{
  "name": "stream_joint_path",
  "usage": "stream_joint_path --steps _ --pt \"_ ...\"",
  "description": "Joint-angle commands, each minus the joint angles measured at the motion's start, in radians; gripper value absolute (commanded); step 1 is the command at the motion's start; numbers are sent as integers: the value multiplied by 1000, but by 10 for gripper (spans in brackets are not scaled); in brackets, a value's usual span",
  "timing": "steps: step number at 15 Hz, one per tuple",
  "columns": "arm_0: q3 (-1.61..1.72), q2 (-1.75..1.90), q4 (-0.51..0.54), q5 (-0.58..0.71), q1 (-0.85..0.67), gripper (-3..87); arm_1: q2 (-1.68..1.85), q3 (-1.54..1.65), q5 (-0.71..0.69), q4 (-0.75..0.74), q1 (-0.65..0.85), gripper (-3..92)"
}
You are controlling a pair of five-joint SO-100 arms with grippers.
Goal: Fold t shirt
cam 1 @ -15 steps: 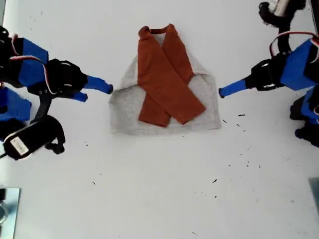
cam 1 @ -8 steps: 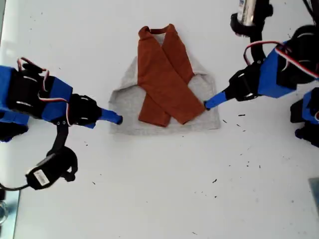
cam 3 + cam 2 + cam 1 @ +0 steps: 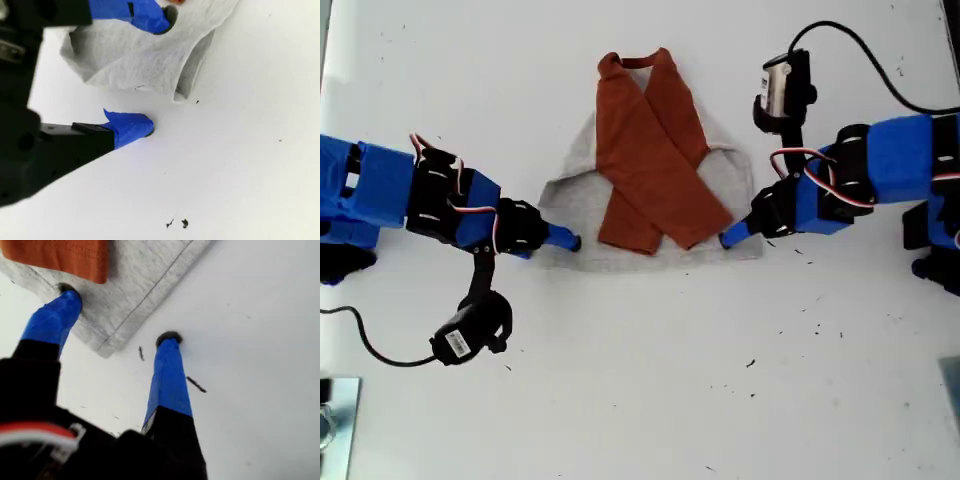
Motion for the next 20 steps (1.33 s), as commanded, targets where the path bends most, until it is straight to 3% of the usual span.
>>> stream_joint_path --steps 1,3,5,9,13,16,18,20 --pt "-14 -37 -41 54 -48 198 -114 -44 34 -58 -17 279" --pt "-40 -115 -57 78 -61 62 -247 -126 72 -41 -28 201" --pt "-83 -144 -63 120 -66 -3 -374 -239 89 -3 -40 43" --pt "-190 -138 -52 120 -3 -3 -333 -290 94 28 -80 33" --pt "-351 -84 -38 112 169 -3 46 -273 107 233 -204 32" --pt "-413 -48 -40 86 258 -3 193 -301 74 308 -285 32" --pt "-416 -23 -25 107 230 -3 193 -318 15 282 -236 32" --pt "-399 72 20 167 120 -3 218 -345 -95 212 -84 32"
